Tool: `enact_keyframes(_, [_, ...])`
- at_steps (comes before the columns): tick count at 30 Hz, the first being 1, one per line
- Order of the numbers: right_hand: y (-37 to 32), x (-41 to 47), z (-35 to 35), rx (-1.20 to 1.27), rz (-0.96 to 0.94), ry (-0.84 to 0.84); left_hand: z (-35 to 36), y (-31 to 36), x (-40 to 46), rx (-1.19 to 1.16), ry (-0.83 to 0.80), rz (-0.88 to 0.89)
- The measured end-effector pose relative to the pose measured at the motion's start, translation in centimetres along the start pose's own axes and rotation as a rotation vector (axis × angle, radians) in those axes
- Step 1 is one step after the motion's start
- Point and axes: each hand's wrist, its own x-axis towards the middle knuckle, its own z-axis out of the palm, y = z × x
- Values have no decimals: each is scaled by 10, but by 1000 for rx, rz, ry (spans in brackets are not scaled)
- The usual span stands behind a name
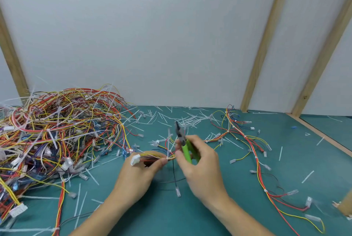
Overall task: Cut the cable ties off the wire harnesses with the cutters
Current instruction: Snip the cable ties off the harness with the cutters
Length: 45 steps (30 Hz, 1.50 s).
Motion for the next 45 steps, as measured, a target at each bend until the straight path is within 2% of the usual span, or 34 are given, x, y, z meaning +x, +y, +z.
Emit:
enact_keyframes(3, [6,9,-14,-82,6,65,-5,-1,4,-152,37,-120])
enact_keyframes(6, [10,13,-21,-183,20,-62,-10,0,6,-260,-5,-168])
enact_keyframes(9, [9,10,-16,-92,44,-204,-10,4,7,-317,-48,-163])
enact_keyframes(12, [6,8,-12,-54,48,-228,-7,7,6,-316,-18,-172])
enact_keyframes(15, [7,10,-13,-24,96,-200,-7,10,4,-257,126,-98])
enact_keyframes(17, [8,11,-14,19,142,-194,-10,8,3,-94,300,-3])
enact_keyframes(20, [9,13,-14,56,207,-173,-20,13,2,191,577,229])
enact_keyframes(22, [9,12,-14,48,209,-149,-24,16,3,271,668,340])
enact_keyframes(24, [10,10,-13,-23,158,-131,-27,21,4,254,696,392])
enact_keyframes(26, [10,6,-12,-152,70,-125,-31,23,3,233,636,462])
enact_keyframes(28, [10,4,-10,-271,-31,-115,-30,22,3,329,485,519])
enact_keyframes(32, [8,4,-12,-426,-216,-94,-22,11,4,659,170,388])
enact_keyframes(34, [7,5,-14,-463,-295,-95,-23,4,7,680,32,350])
enact_keyframes(36, [7,5,-14,-475,-351,-83,-25,2,8,528,-73,311])
enact_keyframes(41, [5,4,-12,-491,-406,-34,-18,2,9,-89,-167,133])
enact_keyframes(45, [3,2,-9,-451,-373,-37,-14,6,8,-204,-216,112])
